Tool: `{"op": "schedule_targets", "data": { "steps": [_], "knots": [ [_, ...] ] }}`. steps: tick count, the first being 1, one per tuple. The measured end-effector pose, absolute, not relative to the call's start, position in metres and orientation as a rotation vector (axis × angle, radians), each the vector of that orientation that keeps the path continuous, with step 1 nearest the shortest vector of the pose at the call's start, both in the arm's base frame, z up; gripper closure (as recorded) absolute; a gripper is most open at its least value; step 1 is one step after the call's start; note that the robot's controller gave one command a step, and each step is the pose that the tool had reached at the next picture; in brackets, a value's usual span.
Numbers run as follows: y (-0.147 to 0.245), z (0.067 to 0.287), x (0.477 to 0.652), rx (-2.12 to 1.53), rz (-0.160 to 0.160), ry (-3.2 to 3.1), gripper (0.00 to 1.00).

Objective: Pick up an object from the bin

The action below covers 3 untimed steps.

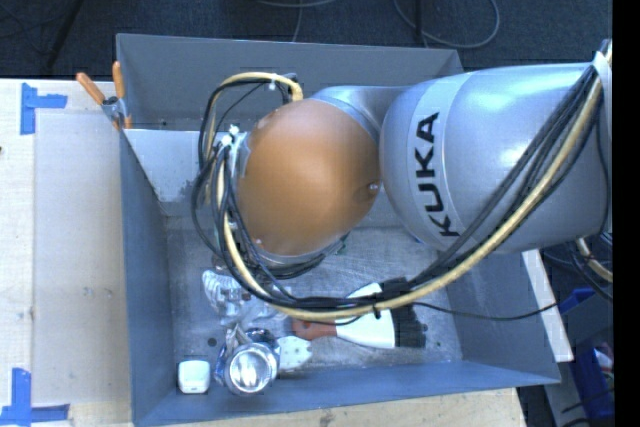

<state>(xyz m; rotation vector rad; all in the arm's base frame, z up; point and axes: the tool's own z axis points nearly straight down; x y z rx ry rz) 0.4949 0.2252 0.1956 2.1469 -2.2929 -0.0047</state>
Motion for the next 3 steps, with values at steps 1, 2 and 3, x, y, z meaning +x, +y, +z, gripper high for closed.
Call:
{"op": "schedule_targets", "data": {
  "steps": [1, 2, 3],
  "knots": [
    [0.226, 0.182, 0.492, 1.828, 0.0, -2.56, 1.0],
    [0.221, 0.212, 0.495, 1.983, -0.006, -2.429, 1.0],
    [0.219, 0.279, 0.5, 2.069, -0.006, -2.361, 1.0]
  ]
}}
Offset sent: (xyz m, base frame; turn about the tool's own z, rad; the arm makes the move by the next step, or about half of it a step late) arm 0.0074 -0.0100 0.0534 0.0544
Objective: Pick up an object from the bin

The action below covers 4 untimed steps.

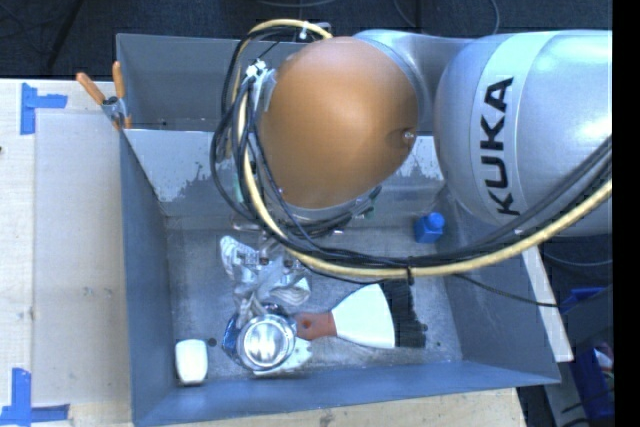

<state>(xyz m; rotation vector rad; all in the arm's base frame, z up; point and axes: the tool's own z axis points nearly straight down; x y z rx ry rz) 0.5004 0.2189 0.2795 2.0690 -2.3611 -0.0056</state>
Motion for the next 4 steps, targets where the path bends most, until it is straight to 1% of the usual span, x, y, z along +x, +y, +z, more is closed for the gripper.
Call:
{"op": "schedule_targets", "data": {
  "steps": [1, 2, 3, 4],
  "knots": [
    [0.215, 0.141, 0.534, 1.918, 0.0, -2.493, 0.0],
    [0.212, 0.078, 0.551, 1.844, 0.008, -2.541, 1.0],
    [0.212, 0.078, 0.551, 1.844, 0.008, -2.542, 1.0],
    [0.212, 0.096, 0.551, 1.846, -0.003, -2.542, 1.0]
  ]
}}
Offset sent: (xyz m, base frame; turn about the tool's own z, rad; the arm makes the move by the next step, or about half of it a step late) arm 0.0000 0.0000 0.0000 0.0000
